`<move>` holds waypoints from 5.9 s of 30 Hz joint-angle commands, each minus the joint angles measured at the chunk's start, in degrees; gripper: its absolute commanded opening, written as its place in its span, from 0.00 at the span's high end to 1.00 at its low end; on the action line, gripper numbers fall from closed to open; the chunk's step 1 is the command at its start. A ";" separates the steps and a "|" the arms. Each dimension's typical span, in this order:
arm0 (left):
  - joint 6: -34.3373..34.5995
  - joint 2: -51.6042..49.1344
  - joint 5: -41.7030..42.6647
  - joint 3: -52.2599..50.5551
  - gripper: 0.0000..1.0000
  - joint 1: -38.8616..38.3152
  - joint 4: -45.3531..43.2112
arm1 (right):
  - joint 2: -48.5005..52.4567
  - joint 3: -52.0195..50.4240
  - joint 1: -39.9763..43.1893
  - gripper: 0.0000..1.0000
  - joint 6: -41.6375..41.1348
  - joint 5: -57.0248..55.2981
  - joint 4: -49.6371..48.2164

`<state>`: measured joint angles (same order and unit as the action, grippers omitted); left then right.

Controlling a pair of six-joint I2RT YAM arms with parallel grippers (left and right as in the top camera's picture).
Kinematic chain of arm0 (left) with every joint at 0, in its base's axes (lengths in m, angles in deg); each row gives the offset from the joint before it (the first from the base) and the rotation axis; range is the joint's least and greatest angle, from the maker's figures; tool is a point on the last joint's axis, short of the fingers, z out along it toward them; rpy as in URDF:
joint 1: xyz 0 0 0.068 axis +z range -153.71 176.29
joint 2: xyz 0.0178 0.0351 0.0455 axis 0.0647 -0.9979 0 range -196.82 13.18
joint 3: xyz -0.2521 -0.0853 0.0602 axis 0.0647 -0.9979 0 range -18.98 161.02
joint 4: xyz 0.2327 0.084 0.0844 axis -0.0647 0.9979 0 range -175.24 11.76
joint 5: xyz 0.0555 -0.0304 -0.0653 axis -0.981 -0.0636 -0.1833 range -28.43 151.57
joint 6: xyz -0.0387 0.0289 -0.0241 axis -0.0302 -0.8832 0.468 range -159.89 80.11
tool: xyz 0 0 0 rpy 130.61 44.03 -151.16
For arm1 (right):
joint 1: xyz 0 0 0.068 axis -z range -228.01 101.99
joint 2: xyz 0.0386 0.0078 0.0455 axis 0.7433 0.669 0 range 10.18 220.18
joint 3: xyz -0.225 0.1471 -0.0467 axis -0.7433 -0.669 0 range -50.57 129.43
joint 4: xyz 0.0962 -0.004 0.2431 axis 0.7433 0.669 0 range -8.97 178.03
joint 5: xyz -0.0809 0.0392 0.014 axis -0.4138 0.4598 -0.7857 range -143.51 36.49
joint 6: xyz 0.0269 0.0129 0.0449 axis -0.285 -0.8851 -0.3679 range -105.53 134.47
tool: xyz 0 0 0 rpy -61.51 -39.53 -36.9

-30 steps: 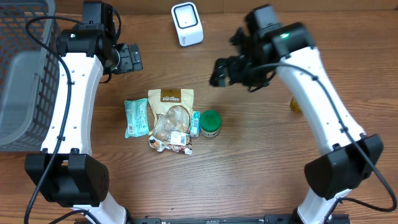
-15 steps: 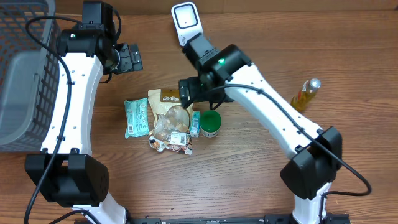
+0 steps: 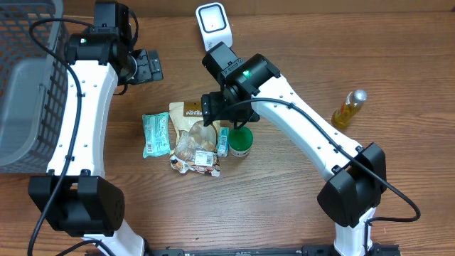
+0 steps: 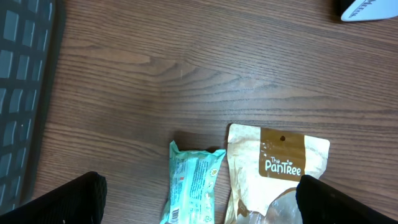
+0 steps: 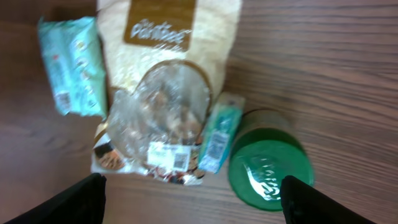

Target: Scan the item barcode

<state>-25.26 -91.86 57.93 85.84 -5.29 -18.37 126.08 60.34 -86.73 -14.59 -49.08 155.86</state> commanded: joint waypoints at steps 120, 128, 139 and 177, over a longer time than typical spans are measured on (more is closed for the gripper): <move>0.17 0.44 0.11 0.68 0.00 -0.33 0.00 | 0.02 -22.14 -0.11 0.27 -25.46 -13.38 -9.25; 0.17 0.44 0.11 0.68 0.00 -0.33 0.00 | 0.02 -22.14 -0.11 0.29 -24.46 -16.94 -9.20; 0.17 0.44 0.11 0.68 0.00 -0.33 0.00 | 0.02 -22.14 -0.11 0.33 -16.57 -21.38 -10.80; 0.17 0.44 0.11 0.68 0.00 -0.33 0.00 | 0.02 -22.14 -0.11 0.22 -20.63 -12.02 -10.10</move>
<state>-25.28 -91.86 57.93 85.84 -5.29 -18.37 126.19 38.29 -86.73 -35.02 -61.19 146.16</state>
